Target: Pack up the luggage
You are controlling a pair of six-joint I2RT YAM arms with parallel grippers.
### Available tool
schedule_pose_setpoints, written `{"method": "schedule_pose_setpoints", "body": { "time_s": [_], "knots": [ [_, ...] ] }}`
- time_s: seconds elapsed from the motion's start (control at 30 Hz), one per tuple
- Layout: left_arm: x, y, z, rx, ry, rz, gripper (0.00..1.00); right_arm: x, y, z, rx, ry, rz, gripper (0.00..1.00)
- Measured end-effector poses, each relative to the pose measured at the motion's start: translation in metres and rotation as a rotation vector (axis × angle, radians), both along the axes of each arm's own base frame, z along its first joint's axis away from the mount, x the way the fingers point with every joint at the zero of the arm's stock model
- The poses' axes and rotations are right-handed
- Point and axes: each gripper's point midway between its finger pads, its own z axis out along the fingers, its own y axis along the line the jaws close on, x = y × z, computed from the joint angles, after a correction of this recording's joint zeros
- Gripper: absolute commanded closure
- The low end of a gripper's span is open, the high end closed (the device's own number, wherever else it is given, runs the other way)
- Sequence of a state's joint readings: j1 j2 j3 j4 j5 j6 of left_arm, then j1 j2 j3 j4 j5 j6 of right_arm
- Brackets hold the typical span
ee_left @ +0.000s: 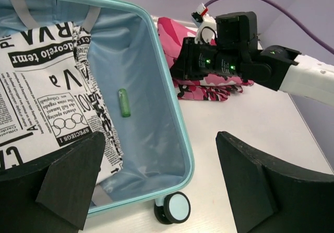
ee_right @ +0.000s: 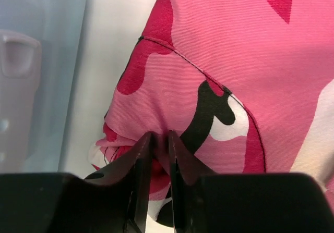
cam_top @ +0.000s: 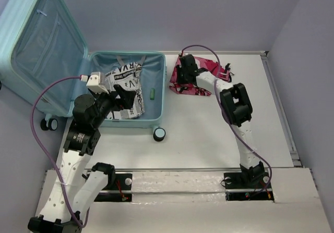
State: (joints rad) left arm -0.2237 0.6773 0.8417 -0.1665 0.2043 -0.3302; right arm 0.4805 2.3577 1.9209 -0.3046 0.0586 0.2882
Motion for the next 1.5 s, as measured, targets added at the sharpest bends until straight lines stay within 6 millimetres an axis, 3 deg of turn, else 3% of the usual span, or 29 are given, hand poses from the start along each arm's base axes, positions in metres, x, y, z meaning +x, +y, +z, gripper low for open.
{"method": "schedule_pose_setpoints", "body": {
  "time_s": [0.17, 0.27, 0.4, 0.43, 0.47, 0.5, 0.57, 0.67, 0.77, 0.87, 0.9, 1.03, 1.2, 1.33, 1.43, 1.5],
  "knots": [
    [0.002, -0.007, -0.006, 0.000, 0.023, -0.031, 0.01, -0.027, -0.019, -0.010, -0.013, 0.019, -0.040, 0.93],
    [0.002, -0.014, -0.009, -0.007, 0.040, -0.061, 0.01, -0.071, -0.054, -0.012, -0.028, 0.058, -0.075, 0.93],
    [-0.002, -0.031, -0.011, -0.027, 0.056, -0.108, 0.01, -0.129, -0.125, -0.013, -0.010, 0.123, -0.164, 0.92],
    [-0.004, -0.036, -0.010, -0.035, 0.053, -0.119, 0.01, -0.136, -0.138, -0.013, -0.006, 0.126, -0.190, 0.76],
    [-0.005, -0.038, -0.009, -0.039, 0.051, -0.125, 0.01, -0.151, -0.159, -0.014, -0.001, 0.140, -0.230, 0.76],
    [-0.008, -0.046, -0.009, -0.048, 0.051, -0.142, 0.01, -0.160, -0.178, -0.011, 0.007, 0.140, -0.276, 0.55],
    [-0.011, -0.056, -0.009, -0.057, 0.054, -0.166, 0.01, -0.177, -0.212, -0.006, 0.025, 0.133, -0.373, 0.32],
    [-0.018, -0.090, -0.015, -0.055, 0.085, -0.235, 0.01, -0.190, -0.237, 0.012, 0.056, 0.094, -0.456, 0.17],
    [-0.023, -0.122, -0.021, -0.027, 0.116, -0.284, 0.01, -0.186, -0.260, 0.046, 0.109, -0.006, -0.543, 0.06],
    [-0.021, -0.162, -0.038, 0.034, 0.171, -0.323, 0.01, -0.178, -0.281, 0.060, 0.145, -0.055, -0.615, 0.00],
    [-0.017, -0.179, -0.044, 0.060, 0.190, -0.331, 0.01, -0.176, -0.289, 0.058, 0.151, -0.050, -0.642, 0.00],
    [-0.003, -0.214, -0.070, 0.136, 0.236, -0.313, 0.01, -0.157, -0.314, 0.031, 0.187, 0.027, -0.708, 0.00],
    [0.035, -0.245, -0.083, 0.210, 0.261, -0.249, 0.01, -0.143, -0.300, -0.008, 0.261, 0.147, -0.649, 0.00],
    [0.077, -0.277, -0.098, 0.271, 0.276, -0.208, 0.01, -0.124, -0.289, -0.003, 0.324, 0.133, -0.606, 0.03],
    [0.107, -0.293, -0.132, 0.331, 0.323, -0.185, 0.01, -0.107, -0.285, -0.006, 0.363, 0.122, -0.592, 0.05],
    [0.115, -0.292, -0.148, 0.360, 0.352, -0.176, 0.01, -0.097, -0.284, -0.005, 0.383, 0.109, -0.586, 0.06]
  ]
}}
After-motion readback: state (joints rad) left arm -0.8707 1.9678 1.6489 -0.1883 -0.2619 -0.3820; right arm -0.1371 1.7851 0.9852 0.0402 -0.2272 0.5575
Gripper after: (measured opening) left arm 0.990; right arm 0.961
